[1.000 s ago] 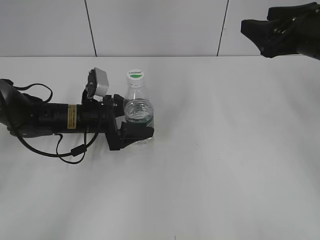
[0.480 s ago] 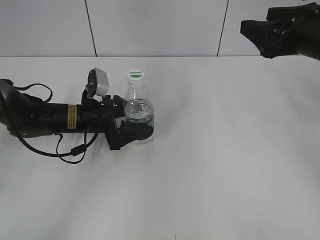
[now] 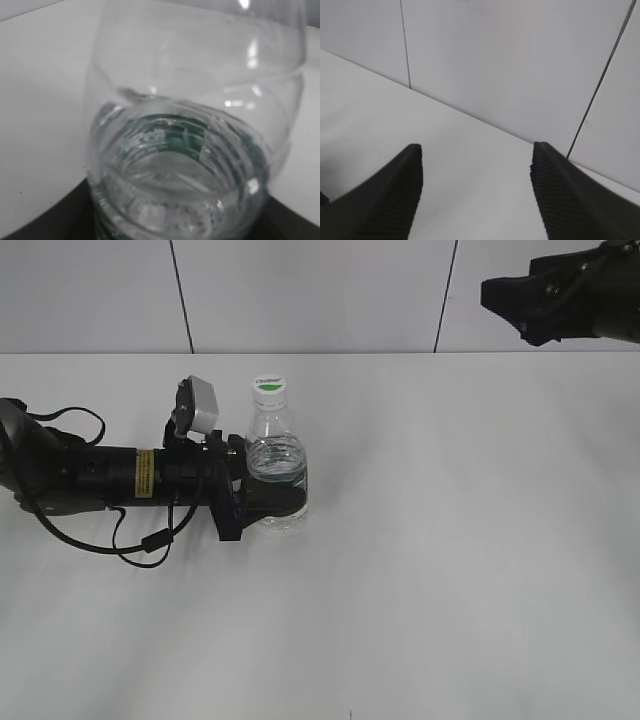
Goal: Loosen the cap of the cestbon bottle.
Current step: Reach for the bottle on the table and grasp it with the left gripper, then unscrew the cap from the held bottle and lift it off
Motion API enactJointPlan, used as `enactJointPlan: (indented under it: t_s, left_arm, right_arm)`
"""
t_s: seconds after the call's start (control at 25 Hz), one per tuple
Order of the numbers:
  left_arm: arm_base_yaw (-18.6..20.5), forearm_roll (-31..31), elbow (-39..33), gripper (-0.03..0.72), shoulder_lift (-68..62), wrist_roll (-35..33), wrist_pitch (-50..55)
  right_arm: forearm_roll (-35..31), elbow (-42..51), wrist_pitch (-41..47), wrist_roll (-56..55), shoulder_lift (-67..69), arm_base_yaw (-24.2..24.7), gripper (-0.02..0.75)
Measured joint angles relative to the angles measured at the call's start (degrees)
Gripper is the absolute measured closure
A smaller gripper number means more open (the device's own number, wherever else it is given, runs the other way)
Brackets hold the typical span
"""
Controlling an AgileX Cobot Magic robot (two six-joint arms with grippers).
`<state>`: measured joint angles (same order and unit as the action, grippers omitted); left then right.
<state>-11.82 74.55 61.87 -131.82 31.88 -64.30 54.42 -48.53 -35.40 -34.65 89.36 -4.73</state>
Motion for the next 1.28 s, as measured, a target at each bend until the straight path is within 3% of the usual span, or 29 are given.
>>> enactJointPlan:
  t_s: [0.28, 0.48, 0.64, 1.04, 1.28]
  left_arm:
    - [0.0, 0.0, 0.0, 0.273, 0.0, 0.0, 0.0]
    - [0.0, 0.0, 0.0, 0.273, 0.0, 0.0, 0.0]
    - [0.0, 0.0, 0.0, 0.273, 0.0, 0.0, 0.0]
    - [0.0, 3.0, 0.0, 0.273, 0.0, -0.2, -1.3]
    - [0.0, 3.2, 0.0, 0.273, -0.1, -0.2, -1.5]
  right_arm:
    - [26.9, -9.1, 5.0, -28.8, 0.1, -0.3, 0.255]
    - [46.7, -14.6, 10.6, -46.6, 0.1, -5.1, 0.255]
    - [48.6, -18.8, 12.2, -52.5, 0.1, -9.0, 0.255]
    - [48.6, -22.1, 7.3, -56.0, 1.2, -9.3, 0.257]
    - [48.6, -22.3, 19.2, -52.7, 4.7, -9.2, 0.274]
